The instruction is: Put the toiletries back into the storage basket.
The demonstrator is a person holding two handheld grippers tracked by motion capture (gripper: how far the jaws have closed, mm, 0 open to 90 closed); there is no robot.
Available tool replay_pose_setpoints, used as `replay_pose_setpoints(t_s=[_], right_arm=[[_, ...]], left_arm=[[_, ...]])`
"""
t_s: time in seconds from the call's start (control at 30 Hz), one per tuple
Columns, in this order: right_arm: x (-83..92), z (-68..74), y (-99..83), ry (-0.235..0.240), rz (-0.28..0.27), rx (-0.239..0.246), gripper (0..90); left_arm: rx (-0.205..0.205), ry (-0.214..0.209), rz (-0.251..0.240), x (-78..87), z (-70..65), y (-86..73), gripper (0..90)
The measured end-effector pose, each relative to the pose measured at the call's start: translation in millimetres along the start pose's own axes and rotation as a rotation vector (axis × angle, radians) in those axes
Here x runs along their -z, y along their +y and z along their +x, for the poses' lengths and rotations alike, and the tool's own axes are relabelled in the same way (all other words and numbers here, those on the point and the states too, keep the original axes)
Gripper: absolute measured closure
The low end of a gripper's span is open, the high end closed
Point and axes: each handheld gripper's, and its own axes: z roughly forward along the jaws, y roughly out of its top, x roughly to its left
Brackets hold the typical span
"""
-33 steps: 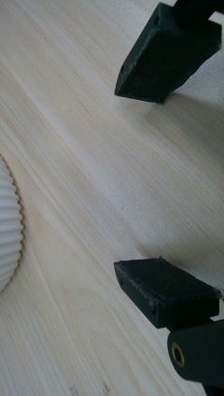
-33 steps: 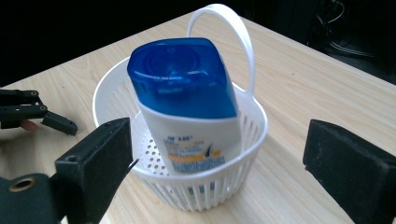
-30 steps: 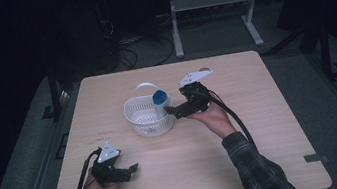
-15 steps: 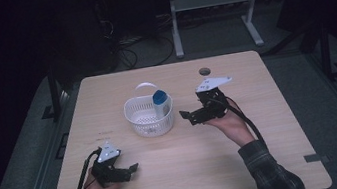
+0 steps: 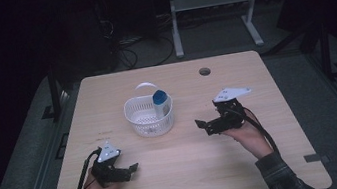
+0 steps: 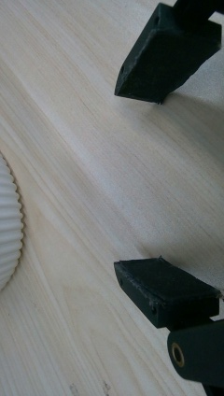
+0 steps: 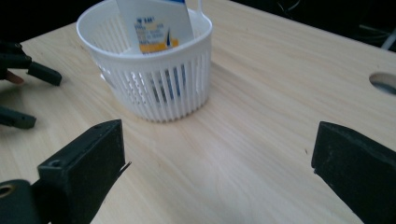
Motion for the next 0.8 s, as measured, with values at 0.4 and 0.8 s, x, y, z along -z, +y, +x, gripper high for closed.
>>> replay_pose_setpoints(t_s=[0.4, 0.8], right_arm=[[21.3, -7.6, -39.6, -0.039, 0.029, -0.025, 1.9], [43.1, -20.9, -82.5, -0.083, 0.073, -0.069, 1.9]], left_arm=[[0.001, 0.001, 0.0, 0.0, 0.0, -0.1, 12.9], [0.002, 0.002, 0.003, 0.2, -0.1, -0.2, 12.9]])
